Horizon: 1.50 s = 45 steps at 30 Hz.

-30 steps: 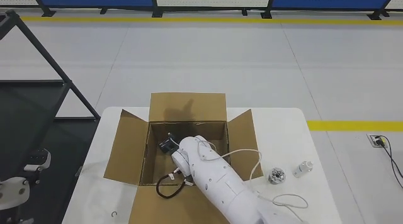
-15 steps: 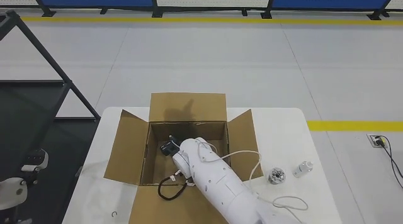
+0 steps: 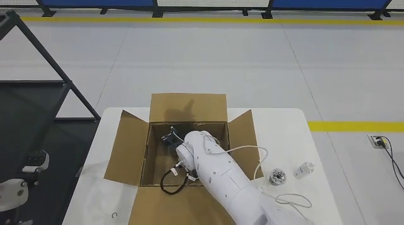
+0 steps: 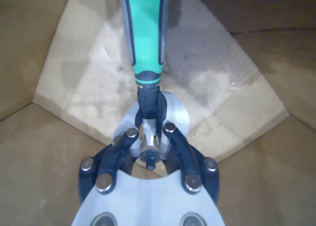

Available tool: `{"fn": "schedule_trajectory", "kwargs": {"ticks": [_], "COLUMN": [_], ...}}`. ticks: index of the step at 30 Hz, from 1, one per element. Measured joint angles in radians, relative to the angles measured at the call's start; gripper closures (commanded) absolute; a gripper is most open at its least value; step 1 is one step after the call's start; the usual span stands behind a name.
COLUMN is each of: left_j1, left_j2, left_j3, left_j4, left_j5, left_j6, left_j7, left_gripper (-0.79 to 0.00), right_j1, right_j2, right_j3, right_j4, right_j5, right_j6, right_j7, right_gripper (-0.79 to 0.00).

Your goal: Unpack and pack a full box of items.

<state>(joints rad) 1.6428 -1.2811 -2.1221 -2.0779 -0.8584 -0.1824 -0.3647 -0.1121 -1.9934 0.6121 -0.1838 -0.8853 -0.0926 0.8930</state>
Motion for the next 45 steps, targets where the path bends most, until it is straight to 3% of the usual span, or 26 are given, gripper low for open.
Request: {"fn": "schedule_trajectory", "kwargs": {"ticks": [14, 25, 32, 39, 41, 45], "left_j1": [-0.011, -0.011, -0.006, 0.009, 0.015, 0.016], "left_j2": [0.000, -0.001, -0.002, 0.000, 0.001, 0.001], "left_j3": [0.022, 0.026, 0.030, 0.022, 0.017, 0.009], "left_j4": [-0.010, -0.014, -0.016, -0.019, -0.019, -0.013], "left_j5": [0.022, 0.033, 0.040, 0.065, 0.074, 0.081], "left_j6": [0.013, 0.015, 0.012, 0.023, 0.024, 0.019], "left_j7": [-0.013, -0.015, -0.014, -0.045, -0.056, -0.052], "left_gripper": [-0.785, -0.785, -0.785, -0.785, -0.785, -0.785], "right_j1": [0.031, -0.002, -0.101, -0.344, -0.350, -0.336], "right_j2": [0.045, 0.127, 0.216, 0.317, 0.318, 0.317], "right_j3": [0.054, 0.112, 0.190, 0.326, 0.327, 0.325], "right_j4": [-0.045, -0.171, -0.432, -0.927, -0.979, -0.921], "right_j5": [0.036, 0.032, -0.017, -0.112, -0.112, -0.111], "right_j6": [-0.120, -0.244, -0.262, -0.211, -0.210, -0.211], "right_j7": [-0.070, -0.101, -0.075, 0.107, 0.109, 0.104], "right_gripper": [0.000, 0.000, 0.000, 0.000, 0.000, 0.000]}}
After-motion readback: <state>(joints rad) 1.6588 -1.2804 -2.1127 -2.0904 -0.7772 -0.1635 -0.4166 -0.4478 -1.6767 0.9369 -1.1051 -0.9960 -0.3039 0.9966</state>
